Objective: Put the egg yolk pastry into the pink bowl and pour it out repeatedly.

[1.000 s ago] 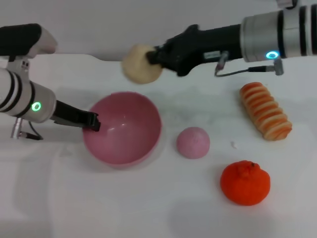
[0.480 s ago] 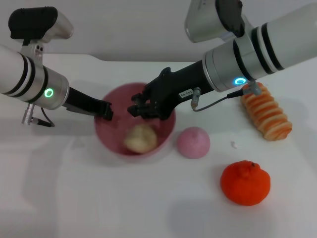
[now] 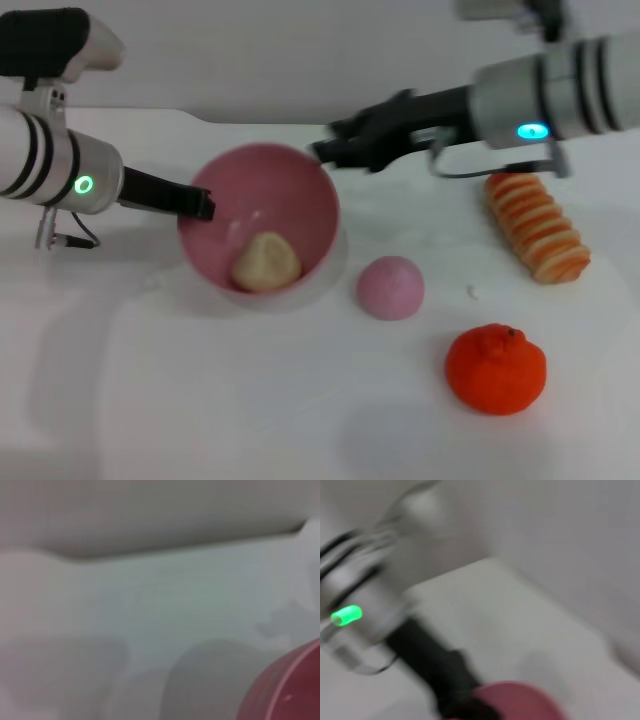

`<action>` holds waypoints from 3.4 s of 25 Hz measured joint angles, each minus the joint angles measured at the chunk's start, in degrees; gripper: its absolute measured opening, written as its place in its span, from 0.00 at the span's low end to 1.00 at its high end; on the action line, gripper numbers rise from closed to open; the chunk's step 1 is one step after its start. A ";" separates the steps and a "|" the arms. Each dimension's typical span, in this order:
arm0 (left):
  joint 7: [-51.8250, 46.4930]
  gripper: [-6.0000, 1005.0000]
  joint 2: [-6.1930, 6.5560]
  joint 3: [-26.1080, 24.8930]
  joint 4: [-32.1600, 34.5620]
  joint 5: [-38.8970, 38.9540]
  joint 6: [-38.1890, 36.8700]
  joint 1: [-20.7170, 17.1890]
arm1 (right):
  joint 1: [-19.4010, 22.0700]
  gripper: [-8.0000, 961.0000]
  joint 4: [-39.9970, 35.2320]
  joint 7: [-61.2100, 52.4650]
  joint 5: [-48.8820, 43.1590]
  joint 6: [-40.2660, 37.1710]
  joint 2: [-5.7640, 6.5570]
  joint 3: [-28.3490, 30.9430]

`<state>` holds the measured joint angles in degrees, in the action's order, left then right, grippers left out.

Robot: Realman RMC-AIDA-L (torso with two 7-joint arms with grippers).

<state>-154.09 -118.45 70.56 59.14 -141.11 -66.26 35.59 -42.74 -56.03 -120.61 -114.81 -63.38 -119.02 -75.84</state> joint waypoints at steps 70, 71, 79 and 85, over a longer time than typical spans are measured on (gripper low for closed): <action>10.47 0.01 0.56 1.74 9.80 29.27 21.14 -19.86 | 5.54 0.40 23.01 28.23 17.96 6.90 0.07 17.37; 10.33 0.01 0.56 0.19 9.87 29.30 19.61 -20.39 | 5.15 0.40 23.70 29.80 21.10 6.54 0.07 15.61; 5.57 0.01 1.00 -8.56 10.04 23.21 6.63 -22.89 | -6.20 0.50 35.41 28.51 27.23 8.70 -0.26 7.83; 0.04 0.01 0.93 -10.00 10.37 11.34 1.39 -22.32 | -13.62 0.70 38.17 22.16 27.35 8.14 -0.84 -6.22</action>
<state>-154.05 -117.52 60.56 69.52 -129.77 -64.88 13.27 -56.36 -17.86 -98.45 -87.46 -55.24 -119.86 -82.06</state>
